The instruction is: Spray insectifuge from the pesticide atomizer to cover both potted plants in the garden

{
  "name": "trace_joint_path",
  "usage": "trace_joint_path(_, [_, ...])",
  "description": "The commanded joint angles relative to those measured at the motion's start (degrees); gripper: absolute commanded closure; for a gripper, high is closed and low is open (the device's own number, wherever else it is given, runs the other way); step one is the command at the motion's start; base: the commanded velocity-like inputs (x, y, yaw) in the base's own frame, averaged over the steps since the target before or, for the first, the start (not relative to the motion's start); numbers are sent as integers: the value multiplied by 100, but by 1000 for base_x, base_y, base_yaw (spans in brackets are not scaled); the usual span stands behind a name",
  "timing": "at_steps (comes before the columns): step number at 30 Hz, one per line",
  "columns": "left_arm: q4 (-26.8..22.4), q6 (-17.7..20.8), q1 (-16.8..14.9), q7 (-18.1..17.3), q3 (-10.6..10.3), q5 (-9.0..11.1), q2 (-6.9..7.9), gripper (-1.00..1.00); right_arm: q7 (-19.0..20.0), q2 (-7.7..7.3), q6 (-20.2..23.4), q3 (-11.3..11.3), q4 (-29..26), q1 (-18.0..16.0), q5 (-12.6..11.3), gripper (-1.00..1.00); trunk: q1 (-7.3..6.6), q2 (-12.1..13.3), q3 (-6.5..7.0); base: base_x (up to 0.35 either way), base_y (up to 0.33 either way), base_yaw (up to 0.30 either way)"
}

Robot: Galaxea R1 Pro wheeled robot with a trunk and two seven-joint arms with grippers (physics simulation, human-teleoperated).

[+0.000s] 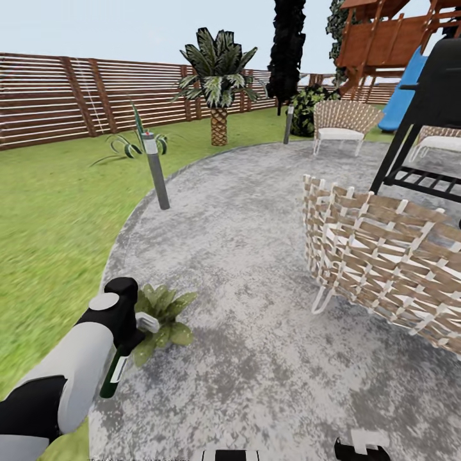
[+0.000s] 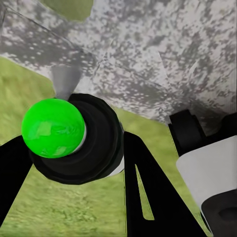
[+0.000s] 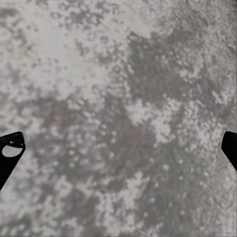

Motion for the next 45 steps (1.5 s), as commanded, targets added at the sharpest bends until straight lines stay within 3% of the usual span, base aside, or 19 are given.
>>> trace_joint_path(1, [-1, 60, -2, -52, 23, -61, -6, 100, -16, -2, -18, -48, 7, -3, 60, -100, -1, -2, -4, 0, -199, 236])
trace_joint_path(14, [-1, 67, 4, -52, 12, -63, -7, 100, -20, -9, -18, -48, 7, -3, 60, -100, -1, -2, -4, -16, -262, 39])
trace_joint_path(25, [35, 58, 32, -52, 37, -57, 73, 100, -21, -9, -18, -48, 7, -3, 60, -100, -1, -2, -4, -217, -188, 253])
trace_joint_path(32, [-8, 21, 363, -52, 28, -11, 64, 100, -21, -9, -18, -48, 7, -3, 60, -100, -1, -2, -4, -327, -11, 252])
trace_joint_path(40, [-7, 5, 668, -52, 34, 12, 71, 100, -20, -25, -22, -48, 7, -3, 60, -100, -1, -2, -4, -127, 0, 28])
trace_joint_path(43, [-8, 5, 764, -52, 38, 208, 72, 100, -8, -47, -15, -43, -2, -3, 70, -100, -1, -2, -4, -5, 0, 1])
trace_joint_path(45, [-9, -16, 932, -52, 39, 628, 79, 100, 10, -50, -10, -33, -23, -3, 126, -100, -1, -2, -4, -1, 0, 0])
